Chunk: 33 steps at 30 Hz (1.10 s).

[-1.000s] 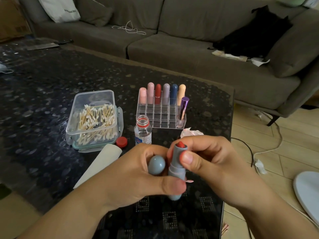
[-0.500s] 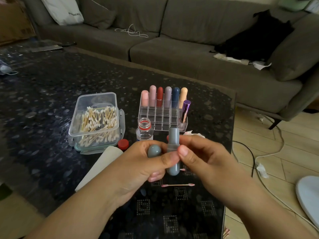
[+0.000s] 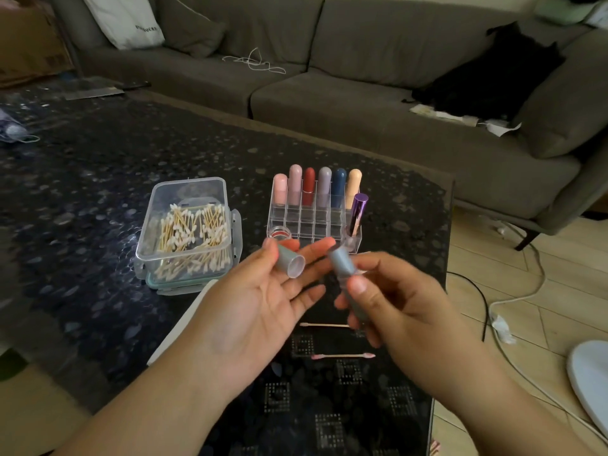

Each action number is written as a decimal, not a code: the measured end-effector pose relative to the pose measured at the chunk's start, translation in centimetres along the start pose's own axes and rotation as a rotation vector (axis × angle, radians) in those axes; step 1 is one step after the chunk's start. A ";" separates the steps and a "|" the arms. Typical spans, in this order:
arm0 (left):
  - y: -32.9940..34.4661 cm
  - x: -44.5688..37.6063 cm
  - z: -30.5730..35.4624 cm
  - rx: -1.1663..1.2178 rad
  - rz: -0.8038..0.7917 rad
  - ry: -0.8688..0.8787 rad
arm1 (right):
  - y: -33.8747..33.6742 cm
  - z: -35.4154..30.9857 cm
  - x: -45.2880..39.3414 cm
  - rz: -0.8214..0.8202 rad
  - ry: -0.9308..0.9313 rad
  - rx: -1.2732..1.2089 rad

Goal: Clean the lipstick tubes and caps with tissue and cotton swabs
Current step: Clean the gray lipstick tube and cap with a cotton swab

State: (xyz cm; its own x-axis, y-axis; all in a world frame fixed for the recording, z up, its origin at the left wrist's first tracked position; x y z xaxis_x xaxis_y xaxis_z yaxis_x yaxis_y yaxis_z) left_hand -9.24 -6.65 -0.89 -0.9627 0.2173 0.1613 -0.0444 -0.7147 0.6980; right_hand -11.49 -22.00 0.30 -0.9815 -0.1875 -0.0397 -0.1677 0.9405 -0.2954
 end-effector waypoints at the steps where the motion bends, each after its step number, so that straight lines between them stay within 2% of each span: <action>1: 0.0 -0.1 0.0 -0.001 0.005 0.012 | 0.2 -0.1 0.0 -0.015 0.001 0.057; 6: 0.0 0.2 0.0 -0.078 0.004 0.083 | 0.6 -0.1 0.0 -0.020 0.015 0.175; 15: 0.2 1.4 -1.4 -0.490 -0.067 0.237 | 1.0 -0.3 -0.2 0.067 -0.042 0.205; 19: 0.1 1.6 -1.7 -0.574 -0.072 0.309 | 1.1 -0.4 0.0 0.101 -0.097 0.241; 23: 0.1 1.8 -1.5 -0.697 -0.091 0.367 | 1.5 -0.3 0.3 0.063 -0.125 0.330; 29: 0.0 1.9 0.5 -1.269 -0.034 0.554 | 2.0 -1.2 -0.3 0.016 -0.145 0.526; 33: 0.7 1.5 3.9 -1.433 0.047 0.586 | 0.4 -2.6 -1.9 0.114 -0.038 0.514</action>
State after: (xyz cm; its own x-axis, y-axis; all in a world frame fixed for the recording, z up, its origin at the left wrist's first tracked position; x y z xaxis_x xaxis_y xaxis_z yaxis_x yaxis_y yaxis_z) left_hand -9.66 -4.21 2.61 -0.9216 0.1399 -0.3622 0.1077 -0.8040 -0.5848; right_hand -9.93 -20.51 2.68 -0.9852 -0.1115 -0.1305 0.0160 0.6972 -0.7167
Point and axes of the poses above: each hand's wrist, its own x-axis away from the middle knuckle, its own y-axis out of the palm, z = x × y, the point moved 2 cm from there along -x, towards the middle knuckle, and after that the axes turned 4 degrees about y, right-handed, at the moved point
